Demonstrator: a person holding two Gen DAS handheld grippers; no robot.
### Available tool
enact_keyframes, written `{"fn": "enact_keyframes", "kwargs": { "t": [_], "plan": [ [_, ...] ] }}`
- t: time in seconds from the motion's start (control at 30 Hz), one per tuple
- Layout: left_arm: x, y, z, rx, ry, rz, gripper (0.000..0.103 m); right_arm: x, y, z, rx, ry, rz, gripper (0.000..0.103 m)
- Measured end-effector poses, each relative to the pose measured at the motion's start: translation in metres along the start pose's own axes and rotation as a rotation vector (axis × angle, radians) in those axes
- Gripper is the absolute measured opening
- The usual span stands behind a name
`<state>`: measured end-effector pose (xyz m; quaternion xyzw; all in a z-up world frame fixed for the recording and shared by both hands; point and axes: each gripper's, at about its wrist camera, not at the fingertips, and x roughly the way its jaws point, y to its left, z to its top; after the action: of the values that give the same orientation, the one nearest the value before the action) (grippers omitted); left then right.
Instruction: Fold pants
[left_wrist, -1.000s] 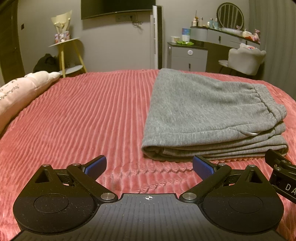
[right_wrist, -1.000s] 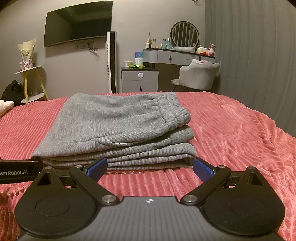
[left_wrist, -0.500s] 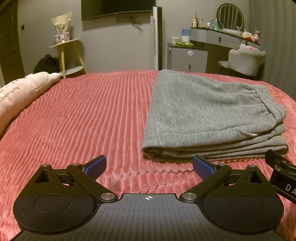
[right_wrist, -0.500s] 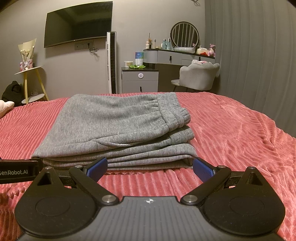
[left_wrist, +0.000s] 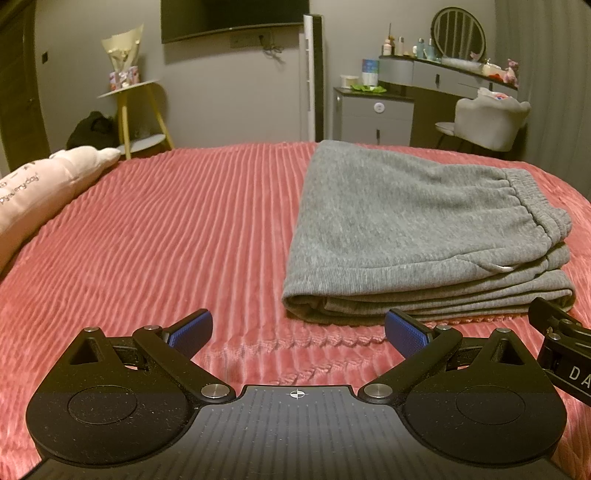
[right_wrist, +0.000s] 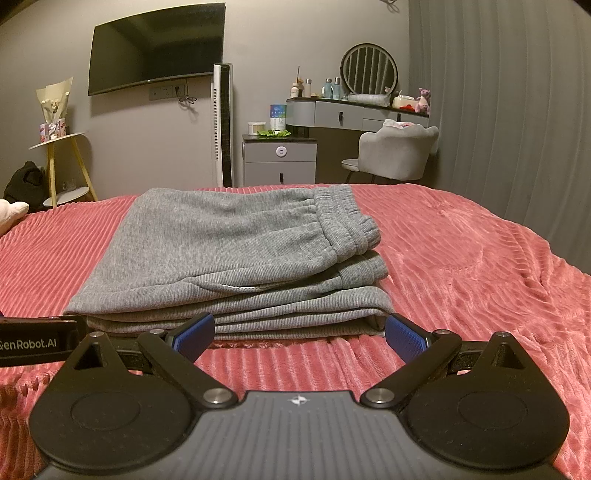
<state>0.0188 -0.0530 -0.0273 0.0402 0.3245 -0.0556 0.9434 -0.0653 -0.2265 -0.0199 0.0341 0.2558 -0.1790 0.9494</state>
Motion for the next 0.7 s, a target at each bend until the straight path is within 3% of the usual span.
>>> {"fn": "enact_keyframes", "kwargs": {
  "t": [0.7],
  "plan": [
    [-0.0018, -0.0015, 0.0002, -0.013, 0.004, -0.007, 0.103, -0.0001, 0.0007, -0.0006, 0.0, -0.001, -0.002, 0.099]
  ]
}}
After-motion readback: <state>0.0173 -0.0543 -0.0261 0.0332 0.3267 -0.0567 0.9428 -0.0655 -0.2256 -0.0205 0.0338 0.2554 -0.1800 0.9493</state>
